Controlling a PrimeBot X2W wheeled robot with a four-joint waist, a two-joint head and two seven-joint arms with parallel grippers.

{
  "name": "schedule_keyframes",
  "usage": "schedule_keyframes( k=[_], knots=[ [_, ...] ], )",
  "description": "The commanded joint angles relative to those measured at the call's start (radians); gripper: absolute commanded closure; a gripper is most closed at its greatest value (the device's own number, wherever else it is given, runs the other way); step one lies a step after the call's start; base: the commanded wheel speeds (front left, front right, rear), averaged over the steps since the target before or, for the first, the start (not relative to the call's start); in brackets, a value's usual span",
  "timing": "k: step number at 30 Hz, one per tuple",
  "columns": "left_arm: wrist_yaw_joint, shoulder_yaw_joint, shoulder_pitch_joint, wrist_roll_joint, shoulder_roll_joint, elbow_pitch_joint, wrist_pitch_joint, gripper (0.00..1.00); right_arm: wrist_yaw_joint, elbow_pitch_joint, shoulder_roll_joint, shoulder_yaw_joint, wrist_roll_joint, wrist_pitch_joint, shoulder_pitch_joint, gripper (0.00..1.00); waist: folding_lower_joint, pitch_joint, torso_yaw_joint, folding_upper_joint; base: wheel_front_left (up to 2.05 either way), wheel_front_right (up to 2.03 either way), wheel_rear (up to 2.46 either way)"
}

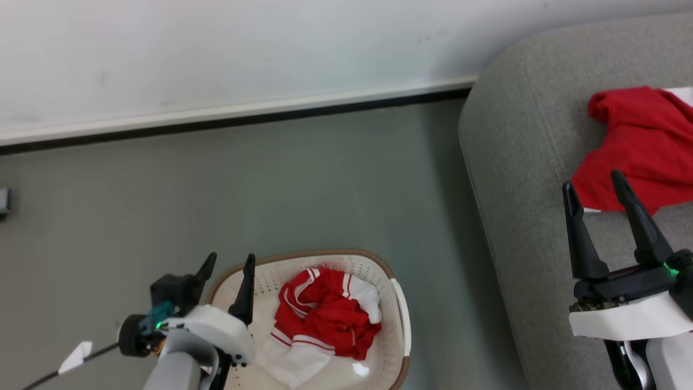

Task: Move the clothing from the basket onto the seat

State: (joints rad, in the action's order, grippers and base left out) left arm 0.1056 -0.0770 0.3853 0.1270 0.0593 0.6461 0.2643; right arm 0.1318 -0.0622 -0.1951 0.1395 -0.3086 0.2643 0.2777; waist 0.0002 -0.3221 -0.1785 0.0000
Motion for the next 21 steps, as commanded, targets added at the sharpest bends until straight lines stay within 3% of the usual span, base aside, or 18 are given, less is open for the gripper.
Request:
schedule_keyframes(
  k=[1, 12, 21],
  knots=[
    [0.006, -0.01, 0.029, 0.0, 0.004, 0.033, 0.0, 0.0, -0.002, 0.008, -0.005, -0.001, -0.003, 0.0, 0.018, 0.0, -0.0002, -0.05, -0.032, 0.0, 0.0, 0.0, 0.0],
    [0.023, -0.114, 0.246, 0.001, 0.015, 0.372, -0.033, 0.0, -0.002, 0.076, -0.013, -0.009, 0.003, 0.0, 0.128, 0.0, -0.0002, -0.252, -0.097, 0.0, 0.0, 0.0, 0.0],
    [0.025, -0.19, 0.382, -0.019, 0.059, 0.558, -0.09, 0.0, -0.002, 0.177, 0.032, -0.02, 0.006, 0.0, 0.207, 0.0, -0.0002, -0.419, -0.169, 0.0, 0.0, 0.0, 0.0]
  ],
)
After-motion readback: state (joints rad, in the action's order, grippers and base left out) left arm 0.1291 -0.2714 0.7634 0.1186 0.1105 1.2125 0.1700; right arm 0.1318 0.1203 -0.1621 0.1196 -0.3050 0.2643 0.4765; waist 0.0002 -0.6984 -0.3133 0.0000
